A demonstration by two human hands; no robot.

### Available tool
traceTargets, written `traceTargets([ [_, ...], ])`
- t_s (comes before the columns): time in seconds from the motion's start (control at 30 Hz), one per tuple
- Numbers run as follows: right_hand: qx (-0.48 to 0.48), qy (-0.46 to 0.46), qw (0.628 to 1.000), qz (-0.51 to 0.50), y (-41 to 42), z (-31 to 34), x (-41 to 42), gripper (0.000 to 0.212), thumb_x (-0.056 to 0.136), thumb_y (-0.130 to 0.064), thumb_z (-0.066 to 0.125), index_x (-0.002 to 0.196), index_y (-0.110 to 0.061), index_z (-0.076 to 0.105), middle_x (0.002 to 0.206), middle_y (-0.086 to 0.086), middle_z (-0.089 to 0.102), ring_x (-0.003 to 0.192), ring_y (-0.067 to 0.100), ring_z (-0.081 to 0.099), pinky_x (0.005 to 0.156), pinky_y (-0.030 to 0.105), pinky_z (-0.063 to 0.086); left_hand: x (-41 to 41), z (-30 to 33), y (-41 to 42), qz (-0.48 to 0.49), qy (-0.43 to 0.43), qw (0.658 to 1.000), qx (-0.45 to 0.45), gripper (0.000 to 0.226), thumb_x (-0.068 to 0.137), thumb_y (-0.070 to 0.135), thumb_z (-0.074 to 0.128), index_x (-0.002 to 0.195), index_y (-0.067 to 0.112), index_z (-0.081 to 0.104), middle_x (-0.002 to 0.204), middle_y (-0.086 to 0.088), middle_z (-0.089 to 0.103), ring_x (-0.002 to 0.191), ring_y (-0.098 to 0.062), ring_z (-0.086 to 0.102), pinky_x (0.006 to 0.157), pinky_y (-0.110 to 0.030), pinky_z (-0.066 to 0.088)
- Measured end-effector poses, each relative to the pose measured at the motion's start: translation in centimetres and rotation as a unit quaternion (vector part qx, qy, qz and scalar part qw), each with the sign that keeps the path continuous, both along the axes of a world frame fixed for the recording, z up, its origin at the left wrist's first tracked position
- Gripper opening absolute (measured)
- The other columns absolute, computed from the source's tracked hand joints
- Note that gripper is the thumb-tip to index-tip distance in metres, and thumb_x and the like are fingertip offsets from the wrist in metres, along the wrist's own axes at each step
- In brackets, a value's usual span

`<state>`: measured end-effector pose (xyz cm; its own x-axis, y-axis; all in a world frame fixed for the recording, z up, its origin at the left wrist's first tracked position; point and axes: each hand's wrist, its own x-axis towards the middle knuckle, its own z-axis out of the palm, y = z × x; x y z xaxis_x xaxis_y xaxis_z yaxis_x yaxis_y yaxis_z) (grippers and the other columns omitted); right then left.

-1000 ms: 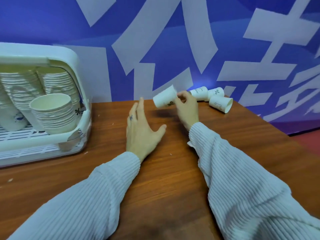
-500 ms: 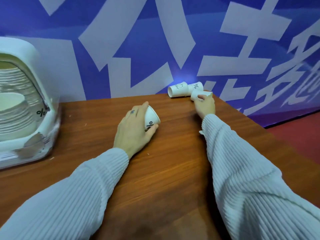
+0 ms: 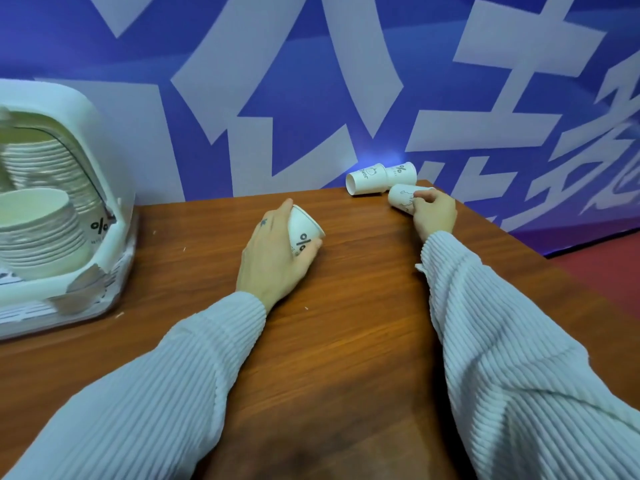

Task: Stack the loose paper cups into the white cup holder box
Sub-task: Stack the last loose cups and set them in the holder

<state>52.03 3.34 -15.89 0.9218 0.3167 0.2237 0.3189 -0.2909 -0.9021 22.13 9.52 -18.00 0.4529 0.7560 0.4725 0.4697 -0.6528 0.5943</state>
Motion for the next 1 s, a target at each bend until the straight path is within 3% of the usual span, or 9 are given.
traceTargets([
  [0.07, 0.036, 0.008, 0.999, 0.004, -1.2, -0.3, -2.1, 0.024, 0.095, -0.012, 0.061, 0.106, -0.024, 0.078, 0.122, -0.004, 0.070, 0.112, 0.015, 0.065, 0.096, 0.033, 0.055, -0.3, 0.3, -0.3, 0.002, -0.008, 1.000, -0.011, 0.086, 0.092, 0.052, 0.069, 0.159, 0.018, 0.030, 0.154, -0.002, 0.047, 0.141, -0.021, 0.045, 0.111, -0.041, 0.040],
  [0.2, 0.091, 0.052, 0.993, 0.052, -3.7, -1.3, -7.8, 0.024, 0.086, -0.007, 0.062, 0.089, -0.028, 0.074, 0.097, 0.001, 0.075, 0.085, 0.017, 0.067, 0.072, 0.034, 0.055, -1.2, 1.0, -1.8, -0.014, 0.006, 1.000, -0.003, 0.086, 0.091, 0.052, 0.071, 0.159, 0.018, 0.031, 0.152, -0.004, 0.048, 0.136, -0.022, 0.050, 0.108, -0.039, 0.043],
  [0.3, 0.113, 0.060, 0.985, 0.120, -5.1, -1.0, -12.7, 0.022, 0.087, -0.006, 0.064, 0.088, -0.027, 0.071, 0.090, 0.008, 0.075, 0.077, 0.017, 0.069, 0.062, 0.031, 0.054, -2.9, 1.5, -3.1, 0.002, -0.051, 0.998, -0.047, 0.085, 0.092, 0.049, 0.072, 0.159, 0.018, 0.031, 0.152, -0.002, 0.047, 0.135, -0.020, 0.050, 0.105, -0.032, 0.040],
  [0.47, 0.146, 0.020, 0.966, 0.213, -5.4, 1.9, -20.2, 0.020, 0.086, 0.001, 0.066, 0.089, -0.020, 0.067, 0.082, 0.006, 0.072, 0.077, 0.016, 0.071, 0.082, 0.042, 0.060, -7.8, 3.1, -4.4, 0.031, -0.089, 0.995, -0.027, 0.079, 0.091, 0.045, 0.073, 0.155, 0.019, 0.035, 0.142, 0.000, 0.053, 0.119, -0.013, 0.055, 0.090, -0.025, 0.044],
  [0.63, 0.213, 0.010, 0.937, 0.278, -3.9, 5.8, -27.0, 0.019, 0.092, -0.009, 0.070, 0.106, -0.020, 0.062, 0.098, 0.008, 0.071, 0.082, 0.017, 0.071, 0.075, 0.031, 0.059, -14.2, 5.9, -4.7, 0.069, -0.166, 0.984, -0.003, 0.082, 0.095, 0.041, 0.070, 0.160, 0.019, 0.026, 0.156, -0.004, 0.044, 0.137, -0.018, 0.046, 0.102, -0.024, 0.034],
  [0.73, 0.199, -0.065, 0.926, 0.314, -2.0, 7.5, -31.2, 0.013, 0.096, -0.017, 0.068, 0.107, -0.023, 0.070, 0.101, -0.007, 0.073, 0.096, 0.013, 0.069, 0.080, 0.029, 0.058, -19.0, 6.6, -3.9, 0.115, -0.213, 0.970, 0.029, 0.080, 0.098, 0.040, 0.066, 0.161, 0.015, 0.024, 0.160, -0.005, 0.037, 0.142, -0.015, 0.037, 0.107, -0.018, 0.025],
  [0.87, 0.190, -0.123, 0.901, 0.370, 0.6, 9.7, -37.2, 0.010, 0.097, -0.020, 0.066, 0.103, -0.024, 0.073, 0.096, -0.017, 0.073, 0.092, 0.001, 0.066, 0.087, 0.027, 0.057, -25.0, 6.8, -2.9, 0.175, -0.268, 0.946, 0.049, 0.079, 0.099, 0.037, 0.066, 0.160, 0.012, 0.024, 0.162, -0.002, 0.033, 0.144, -0.006, 0.031, 0.109, -0.007, 0.016],
  [0.97, 0.146, -0.191, 0.880, 0.408, 2.7, 10.2, -40.2, 0.015, 0.098, -0.025, 0.065, 0.109, -0.026, 0.075, 0.100, -0.016, 0.074, 0.095, 0.003, 0.067, 0.091, 0.035, 0.057, -27.9, 6.8, -2.3, 0.199, -0.289, 0.936, 0.036, 0.077, 0.099, 0.036, 0.066, 0.160, 0.013, 0.024, 0.163, -0.006, 0.034, 0.145, -0.010, 0.031, 0.111, -0.005, 0.018],
  [1.0, 0.124, -0.228, 0.875, 0.409, 3.3, 10.3, -40.9, 0.018, 0.098, -0.027, 0.064, 0.111, -0.028, 0.075, 0.103, -0.016, 0.075, 0.097, 0.005, 0.067, 0.091, 0.039, 0.057, -28.6, 6.9, -2.0, 0.200, -0.298, 0.933, 0.031, 0.077, 0.099, 0.037, 0.065, 0.159, 0.015, 0.023, 0.162, -0.006, 0.035, 0.146, -0.012, 0.032, 0.117, -0.013, 0.022],
])
